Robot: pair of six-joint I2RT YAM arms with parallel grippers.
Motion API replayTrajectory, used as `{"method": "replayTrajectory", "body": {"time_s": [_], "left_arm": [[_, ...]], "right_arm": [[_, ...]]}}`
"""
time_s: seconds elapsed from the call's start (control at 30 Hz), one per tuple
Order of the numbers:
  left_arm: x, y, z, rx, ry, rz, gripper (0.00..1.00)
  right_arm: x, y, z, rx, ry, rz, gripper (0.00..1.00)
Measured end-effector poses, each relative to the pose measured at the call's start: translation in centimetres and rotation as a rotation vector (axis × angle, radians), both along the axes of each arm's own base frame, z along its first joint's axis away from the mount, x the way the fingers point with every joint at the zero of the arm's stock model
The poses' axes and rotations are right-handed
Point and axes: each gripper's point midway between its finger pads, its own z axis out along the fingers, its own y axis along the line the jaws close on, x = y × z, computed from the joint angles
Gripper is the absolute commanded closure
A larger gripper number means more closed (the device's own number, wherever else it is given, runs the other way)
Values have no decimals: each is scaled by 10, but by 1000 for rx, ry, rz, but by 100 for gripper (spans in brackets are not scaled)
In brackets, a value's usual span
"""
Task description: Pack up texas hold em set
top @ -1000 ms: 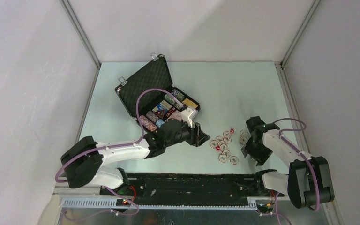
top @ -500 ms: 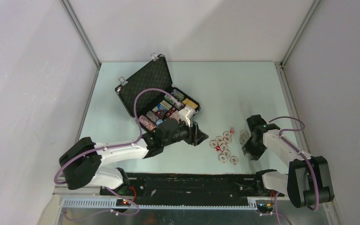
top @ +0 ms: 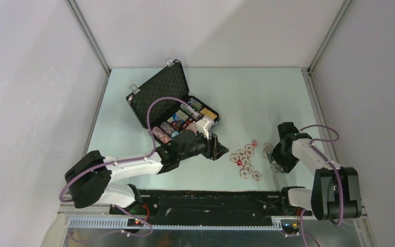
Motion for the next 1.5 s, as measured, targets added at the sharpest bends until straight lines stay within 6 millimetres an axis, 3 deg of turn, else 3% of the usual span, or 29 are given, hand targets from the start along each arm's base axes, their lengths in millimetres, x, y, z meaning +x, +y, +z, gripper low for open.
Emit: {"method": "replayTrajectory", "body": {"time_s": [0.2,0.43,0.57,0.83,0.93,1.03,1.13,1.5], "left_arm": [[0,1,6,-13,-9,1,41],[0,2,10,-20,-18,2,41],[-2,5,4,-7,-15,1,41],[-1,5,4,-9,-16,0,41],[-2,5,4,-9,-16,-1,41],[-2,5,4,-9,-16,-1,41],[-2,5,4,-9,-16,-1,41],[-1,5,4,-8,-16,0,41]], "right_arm": [[11,5,-2,36,-6,15,51],[12,8,-1,49,-15,21,58],[13,18,0,79,-38,38,57],[17,61,2,185,-76,106,57],[19,69,3,209,-87,108,47],[22,73,4,212,-98,108,37],[23,75,6,200,-101,121,35],[18,76,0,94,-10,157,43]]}}
